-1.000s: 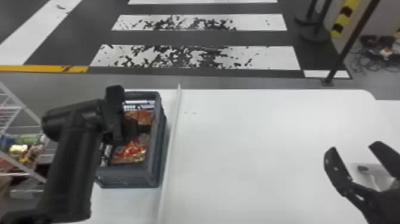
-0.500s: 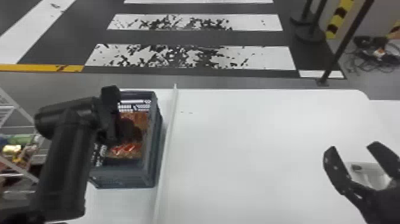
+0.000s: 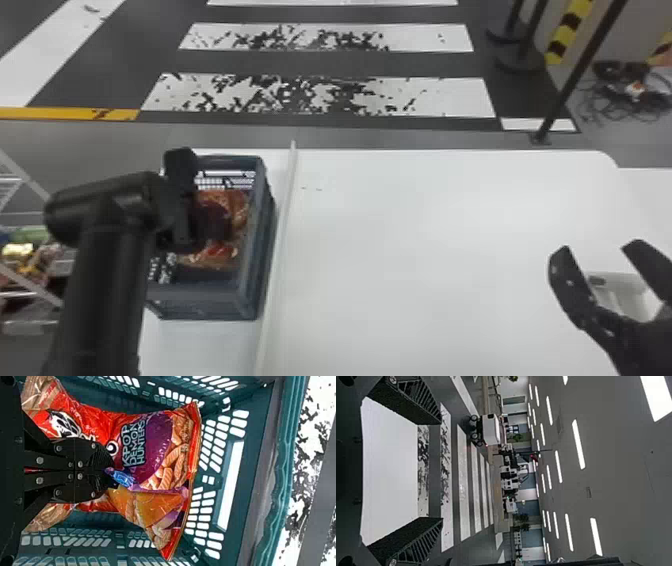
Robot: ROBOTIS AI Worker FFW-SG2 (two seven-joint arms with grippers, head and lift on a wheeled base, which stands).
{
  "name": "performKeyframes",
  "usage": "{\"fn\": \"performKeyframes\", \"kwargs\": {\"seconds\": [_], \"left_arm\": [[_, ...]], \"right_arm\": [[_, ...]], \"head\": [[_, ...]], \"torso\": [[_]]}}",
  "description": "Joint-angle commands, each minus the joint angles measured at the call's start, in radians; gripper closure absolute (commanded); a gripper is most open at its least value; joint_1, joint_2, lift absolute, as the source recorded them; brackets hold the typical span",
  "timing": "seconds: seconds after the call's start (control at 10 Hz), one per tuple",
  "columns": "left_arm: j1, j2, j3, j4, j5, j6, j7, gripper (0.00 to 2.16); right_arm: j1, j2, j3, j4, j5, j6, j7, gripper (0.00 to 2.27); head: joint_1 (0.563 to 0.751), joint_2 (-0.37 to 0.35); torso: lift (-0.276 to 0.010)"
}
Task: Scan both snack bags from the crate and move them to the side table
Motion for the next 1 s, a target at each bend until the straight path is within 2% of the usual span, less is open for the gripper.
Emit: {"fn": "performKeyframes", "kwargs": {"seconds": [0.0, 0.1, 0.5, 0.9], "left_arm": [[0.036, -0.007, -0.006, -0.075, 0.012, 0.018, 0.011, 1.97], [0.054, -0.015, -0.009, -0.118, 0.010, 0.024, 0.017, 1.97], [0.105, -0.016, -0.001, -0.229, 0.009, 0.079, 0.049, 1.97], [0.136, -0.004, 0.030, -0.299, 0.004, 0.104, 0.071, 1.97]], "right_arm": [[0.012, 0.002, -0.006, -0.012, -0.006, -0.007, 0.000, 0.06], [0.015, 0.005, -0.015, -0.020, -0.022, -0.010, 0.011, 0.06], [0.024, 0.010, -0.026, -0.027, -0.054, -0.010, 0.028, 0.07], [0.026, 0.012, -0.025, -0.030, -0.054, -0.007, 0.028, 0.07]], "head": [[0.695, 0.037], [0.695, 0.030], [0.695, 0.011], [0.695, 0.038]], "torso": [[-0.029], [-0.029], [-0.029], [-0.029]]}}
